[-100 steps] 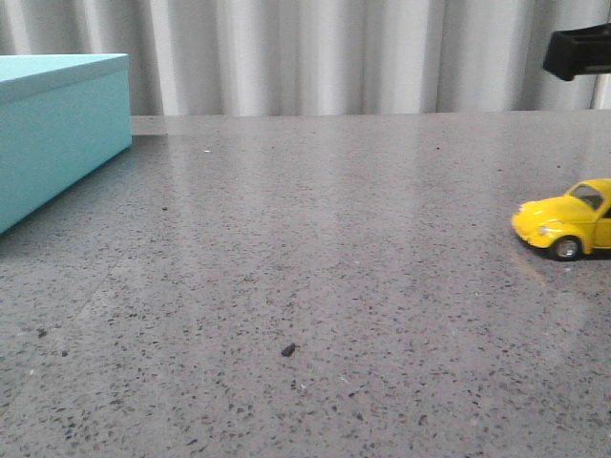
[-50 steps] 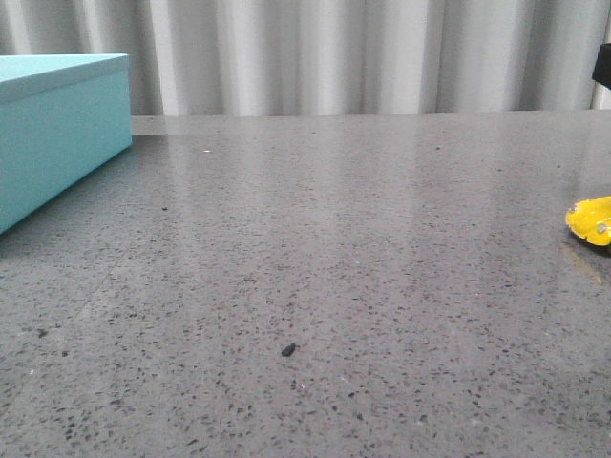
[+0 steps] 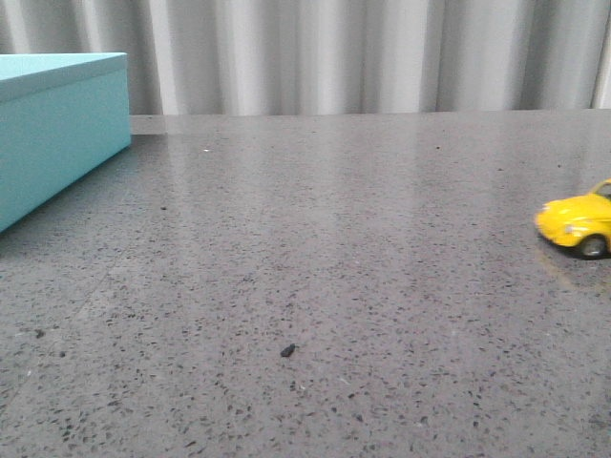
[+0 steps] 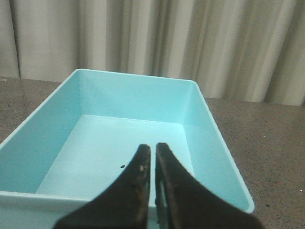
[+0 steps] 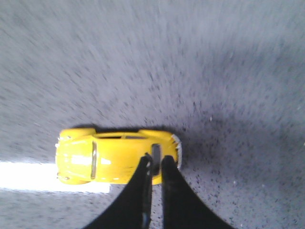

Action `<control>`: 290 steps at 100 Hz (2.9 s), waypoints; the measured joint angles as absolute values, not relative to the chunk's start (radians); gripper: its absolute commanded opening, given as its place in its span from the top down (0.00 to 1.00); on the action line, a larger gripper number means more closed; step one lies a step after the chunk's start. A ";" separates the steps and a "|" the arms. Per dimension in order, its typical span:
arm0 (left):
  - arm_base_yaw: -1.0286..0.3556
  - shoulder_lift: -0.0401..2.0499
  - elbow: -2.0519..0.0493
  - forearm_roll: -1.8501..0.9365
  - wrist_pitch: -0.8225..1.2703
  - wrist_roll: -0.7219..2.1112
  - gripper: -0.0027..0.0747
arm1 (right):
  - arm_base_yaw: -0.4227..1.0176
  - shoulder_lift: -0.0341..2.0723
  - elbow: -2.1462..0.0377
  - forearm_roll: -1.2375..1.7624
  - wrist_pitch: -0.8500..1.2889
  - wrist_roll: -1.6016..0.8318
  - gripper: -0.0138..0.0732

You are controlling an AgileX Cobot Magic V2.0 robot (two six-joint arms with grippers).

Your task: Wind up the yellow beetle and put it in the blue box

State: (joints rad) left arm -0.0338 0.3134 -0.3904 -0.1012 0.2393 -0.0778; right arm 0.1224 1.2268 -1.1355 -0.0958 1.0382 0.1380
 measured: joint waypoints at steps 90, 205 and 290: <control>-0.034 0.313 -0.390 -0.101 0.239 -0.078 0.99 | 0.122 1.031 -1.175 -0.029 1.064 0.140 0.89; -0.449 0.884 -0.973 -0.105 0.746 0.541 0.31 | 0.122 1.008 -1.175 -0.023 1.060 0.140 0.89; -0.562 1.391 -1.067 -0.058 0.966 0.699 0.45 | 0.122 0.991 -1.175 -0.021 1.056 0.141 0.89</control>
State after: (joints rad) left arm -0.5625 1.3905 -1.0674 -0.0581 0.9663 0.6991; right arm 0.1224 0.9913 -1.1745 -0.0207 1.0556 0.1413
